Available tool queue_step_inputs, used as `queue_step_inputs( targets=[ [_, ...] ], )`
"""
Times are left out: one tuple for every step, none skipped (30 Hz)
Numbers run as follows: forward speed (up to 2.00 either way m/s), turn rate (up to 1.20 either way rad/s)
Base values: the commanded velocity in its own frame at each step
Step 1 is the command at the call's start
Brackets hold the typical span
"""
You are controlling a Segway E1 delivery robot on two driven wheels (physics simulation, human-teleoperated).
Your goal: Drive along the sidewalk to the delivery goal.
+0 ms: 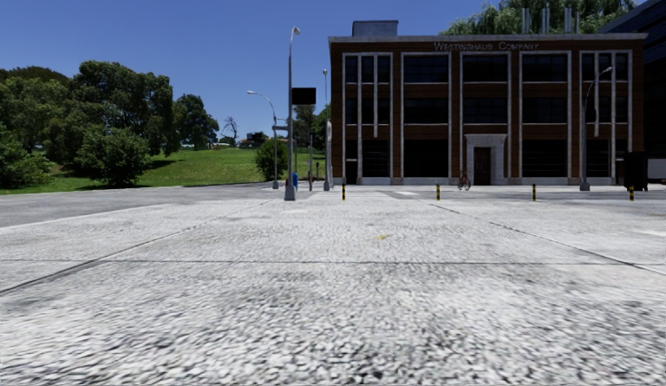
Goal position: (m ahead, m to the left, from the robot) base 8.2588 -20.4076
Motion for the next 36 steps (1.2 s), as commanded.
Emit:
queue_step_inputs(
  targets=[
    [2.0, 0.0],
    [2.0, 0.0],
    [2.0, 0.0],
    [2.0, 0.0],
    [2.0, 0.0],
    [2.0, 0.0],
    [2.0, 0.0],
    [2.0, 0.0],
    [2.0, 0.0],
    [2.0, 0.0],
    [2.0, 0.0],
    [2.0, 0.0],
    [2.0, 0.0],
    [2.0, 0.0],
    [2.0, 0.0],
    [2.0, 0.0],
    [2.0, 0.0],
    [2.0, 0.0],
    [2.0, 0.0],
    [2.0, 0.0],
    [2.0, 0.0],
    [2.0, 0.0],
    [2.0, 0.0],
    [2.0, 0.0],
    [2.0, 0.0],
    [2.0, 0.0],
    [2.0, 0.0],
    [2.0, 0.0],
    [2.0, 0.0],
    [2.0, 0.0],
    [2.0, 0.0],
    [2.0, 0.0],
    [2.0, 0.0],
    [2.0, 0.0],
    [2.0, 0.0],
    [2.0, 0.0]
  ],
)
